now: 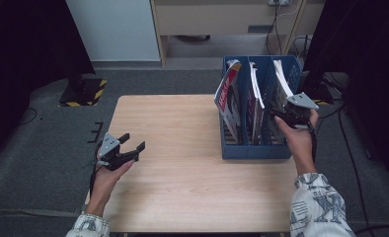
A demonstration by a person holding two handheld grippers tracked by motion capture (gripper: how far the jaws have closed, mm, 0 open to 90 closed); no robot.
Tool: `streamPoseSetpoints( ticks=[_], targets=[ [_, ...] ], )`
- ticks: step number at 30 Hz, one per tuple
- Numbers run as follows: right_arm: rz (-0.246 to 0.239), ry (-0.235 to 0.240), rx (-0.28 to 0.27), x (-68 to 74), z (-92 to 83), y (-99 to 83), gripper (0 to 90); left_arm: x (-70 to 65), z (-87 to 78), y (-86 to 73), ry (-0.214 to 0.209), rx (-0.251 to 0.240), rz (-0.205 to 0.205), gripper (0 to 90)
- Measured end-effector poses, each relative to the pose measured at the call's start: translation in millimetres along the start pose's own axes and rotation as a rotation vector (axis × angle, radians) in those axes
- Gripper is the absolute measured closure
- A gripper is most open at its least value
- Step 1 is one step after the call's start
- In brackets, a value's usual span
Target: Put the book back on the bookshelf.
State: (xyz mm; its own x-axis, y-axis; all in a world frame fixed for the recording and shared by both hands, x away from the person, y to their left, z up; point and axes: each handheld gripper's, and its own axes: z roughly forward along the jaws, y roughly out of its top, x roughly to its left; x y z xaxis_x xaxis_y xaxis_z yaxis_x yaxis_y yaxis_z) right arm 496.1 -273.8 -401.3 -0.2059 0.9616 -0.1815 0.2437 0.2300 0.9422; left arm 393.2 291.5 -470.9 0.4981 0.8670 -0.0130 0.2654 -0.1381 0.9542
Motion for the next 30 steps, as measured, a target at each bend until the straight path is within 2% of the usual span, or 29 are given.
streamPoseSetpoints(
  ticks=[5,8,11,18,30],
  targets=[
    [0.023,0.012,0.004,-1.3,-4.5,-3.4,20.1,0.2,0.4,-0.2,0.001,0.003,0.002,24.2],
    [0.05,0.041,0.009,-2.2,-7.0,-4.9,17.7,0.2,0.2,0.0,0.002,0.002,0.002,24.1],
    [0.052,0.048,0.019,-2.9,-8.3,-5.9,16.6,-0.2,0.1,0.0,0.002,0.002,0.004,24.0],
    [0.1,0.062,0.022,-7.4,-9.4,-8.0,14.9,1.0,-0.7,0.0,0.006,0.002,0.0,23.8],
    [0.122,0.073,0.026,-9.6,-15.1,-12.2,12.5,1.2,-0.1,-0.5,0.01,0.008,-0.003,21.5]
  ],
)
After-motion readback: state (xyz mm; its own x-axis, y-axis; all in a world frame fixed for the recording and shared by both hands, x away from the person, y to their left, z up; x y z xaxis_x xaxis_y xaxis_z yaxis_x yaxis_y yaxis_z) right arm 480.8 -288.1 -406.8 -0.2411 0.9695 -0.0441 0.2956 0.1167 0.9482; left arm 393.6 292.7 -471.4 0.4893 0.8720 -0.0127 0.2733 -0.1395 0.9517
